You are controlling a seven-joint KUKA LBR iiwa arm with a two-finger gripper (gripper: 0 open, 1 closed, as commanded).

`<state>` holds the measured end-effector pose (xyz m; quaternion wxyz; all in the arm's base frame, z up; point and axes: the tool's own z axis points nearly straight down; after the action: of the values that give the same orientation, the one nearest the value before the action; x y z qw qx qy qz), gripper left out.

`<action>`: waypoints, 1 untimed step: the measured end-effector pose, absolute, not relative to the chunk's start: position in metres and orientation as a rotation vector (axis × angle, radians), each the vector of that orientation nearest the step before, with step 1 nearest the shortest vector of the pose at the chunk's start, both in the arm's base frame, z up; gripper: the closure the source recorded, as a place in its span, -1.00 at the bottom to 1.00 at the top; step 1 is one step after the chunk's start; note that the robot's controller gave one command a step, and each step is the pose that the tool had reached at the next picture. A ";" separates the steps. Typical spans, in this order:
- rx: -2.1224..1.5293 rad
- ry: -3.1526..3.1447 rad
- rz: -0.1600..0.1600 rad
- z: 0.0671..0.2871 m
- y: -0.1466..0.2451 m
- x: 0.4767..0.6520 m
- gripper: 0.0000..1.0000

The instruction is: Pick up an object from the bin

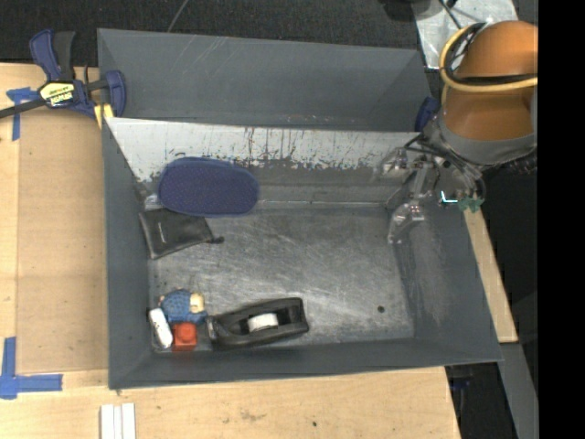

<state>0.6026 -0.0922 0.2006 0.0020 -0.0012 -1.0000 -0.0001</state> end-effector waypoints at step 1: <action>-0.405 -3.111 -0.004 0.126 -0.029 0.618 -1.00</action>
Offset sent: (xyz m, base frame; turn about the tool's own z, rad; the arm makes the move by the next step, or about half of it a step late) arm 0.0157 0.0599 -0.0723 0.2604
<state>0.6177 -0.0294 0.1261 0.0020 -0.1292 -0.9916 -0.0013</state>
